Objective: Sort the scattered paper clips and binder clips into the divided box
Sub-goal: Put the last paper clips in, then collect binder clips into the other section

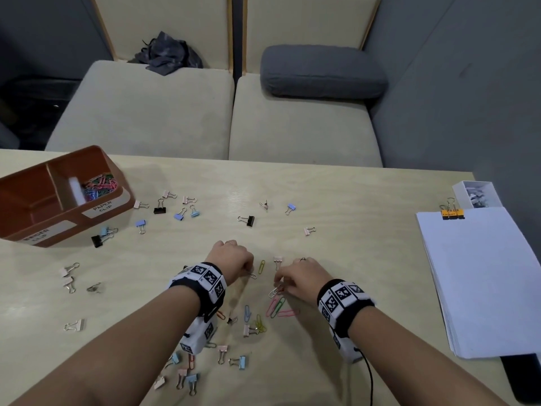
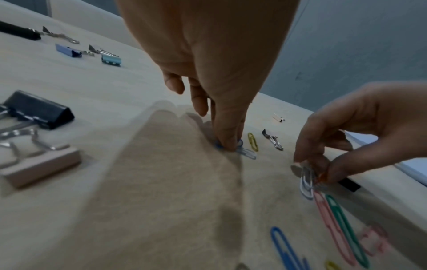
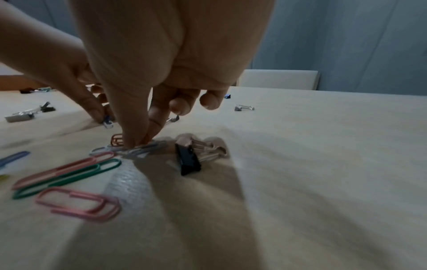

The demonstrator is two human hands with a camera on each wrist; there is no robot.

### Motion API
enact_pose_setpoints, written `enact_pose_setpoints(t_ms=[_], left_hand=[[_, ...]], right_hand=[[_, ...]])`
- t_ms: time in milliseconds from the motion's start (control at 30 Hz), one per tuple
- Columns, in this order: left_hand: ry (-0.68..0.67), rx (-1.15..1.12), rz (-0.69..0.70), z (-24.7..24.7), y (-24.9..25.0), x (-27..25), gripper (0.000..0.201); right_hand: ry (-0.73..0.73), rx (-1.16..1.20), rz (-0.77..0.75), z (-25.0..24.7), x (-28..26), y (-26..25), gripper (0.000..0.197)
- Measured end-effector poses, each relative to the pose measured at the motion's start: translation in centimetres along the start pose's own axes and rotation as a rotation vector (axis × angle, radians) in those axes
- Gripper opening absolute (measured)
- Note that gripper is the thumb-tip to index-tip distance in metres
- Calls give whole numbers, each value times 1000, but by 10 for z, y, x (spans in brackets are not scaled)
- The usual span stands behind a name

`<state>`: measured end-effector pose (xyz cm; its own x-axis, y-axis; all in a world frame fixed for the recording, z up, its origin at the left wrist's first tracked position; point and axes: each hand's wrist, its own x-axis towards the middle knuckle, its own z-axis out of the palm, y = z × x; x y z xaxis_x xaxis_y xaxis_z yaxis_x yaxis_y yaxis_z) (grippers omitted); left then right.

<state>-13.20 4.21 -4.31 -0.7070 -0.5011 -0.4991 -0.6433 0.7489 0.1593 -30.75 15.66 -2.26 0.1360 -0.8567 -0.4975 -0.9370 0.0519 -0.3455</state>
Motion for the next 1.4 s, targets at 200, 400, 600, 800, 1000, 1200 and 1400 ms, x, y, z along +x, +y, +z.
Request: enact_pose_setpoints(t_ms=[200,400,600,800,1000,1200,1400], left_hand=[[4,12,-17,-3,3,-2,16],[-3,4,-64,1,4,-4,16],[-17,-109,-80,4,1,-4,17],[-35,-258,-96,-1,-1,-6,13],[-2,-351,-137,-7,2,-2,4],[26,-513,-183,-4,17,7,20],[6,-443,-256,-1,29,19,19]], right_hand=[[-48,-172,12,2,11,-8,19],[-45,-236,16,3,17,-12,17],[-24,-89,27,5,16,-8,14],[105,148,137,-4,4,15,15],[78,177,196,-9,-3,27,11],[21,105,143,-4,-10,14,18],[29,-2,170,9,-2,5,19]])
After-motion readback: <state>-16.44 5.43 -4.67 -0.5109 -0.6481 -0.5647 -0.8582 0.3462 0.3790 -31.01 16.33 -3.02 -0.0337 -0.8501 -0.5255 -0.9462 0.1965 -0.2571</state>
